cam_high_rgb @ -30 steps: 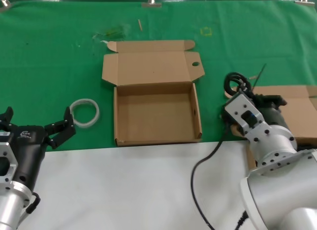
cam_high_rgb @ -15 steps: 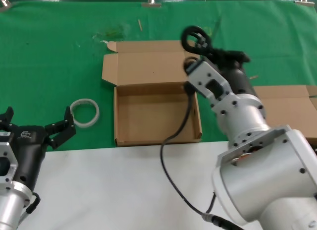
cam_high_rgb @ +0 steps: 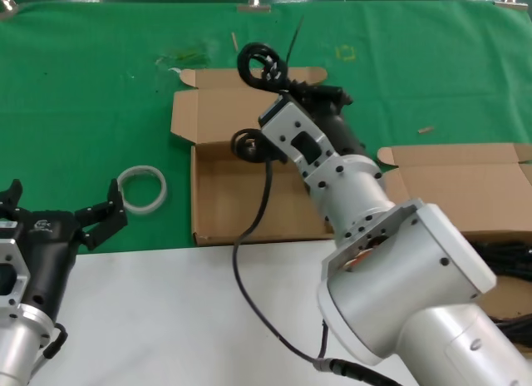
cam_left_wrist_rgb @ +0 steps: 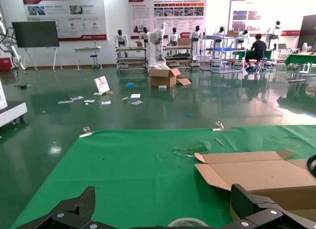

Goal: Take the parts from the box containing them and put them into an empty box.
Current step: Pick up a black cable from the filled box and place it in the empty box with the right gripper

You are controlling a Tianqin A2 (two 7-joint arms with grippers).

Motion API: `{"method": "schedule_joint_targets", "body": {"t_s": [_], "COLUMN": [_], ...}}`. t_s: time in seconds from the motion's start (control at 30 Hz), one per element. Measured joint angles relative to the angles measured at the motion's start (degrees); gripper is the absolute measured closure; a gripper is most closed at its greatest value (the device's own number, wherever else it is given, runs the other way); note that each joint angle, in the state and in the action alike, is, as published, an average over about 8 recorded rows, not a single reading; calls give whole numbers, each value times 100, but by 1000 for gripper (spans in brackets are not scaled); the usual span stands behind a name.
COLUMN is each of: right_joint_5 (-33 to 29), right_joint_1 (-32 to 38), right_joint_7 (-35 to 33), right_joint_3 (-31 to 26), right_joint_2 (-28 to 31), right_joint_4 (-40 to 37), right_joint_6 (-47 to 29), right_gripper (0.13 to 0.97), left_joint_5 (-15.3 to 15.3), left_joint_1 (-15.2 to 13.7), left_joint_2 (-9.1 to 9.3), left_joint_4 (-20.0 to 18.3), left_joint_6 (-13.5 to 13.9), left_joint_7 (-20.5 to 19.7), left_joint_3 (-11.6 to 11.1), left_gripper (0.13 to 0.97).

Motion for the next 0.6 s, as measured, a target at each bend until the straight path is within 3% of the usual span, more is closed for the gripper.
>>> {"method": "schedule_joint_targets", "body": {"t_s": [0.6], "right_joint_5": [30], "right_joint_1": [206], "right_joint_7": [1387], "right_joint_3": [-608], "right_joint_2": [9], "right_joint_4": [-1268], "right_joint_6": [-905], "right_gripper": [893], "left_joint_5": [0], "left_joint_1": [0], "left_joint_2": [0], "left_joint_4": [0], "left_joint_6": [0], "left_joint_7": [0], "left_joint_3": [0], "left_gripper": [132]}}
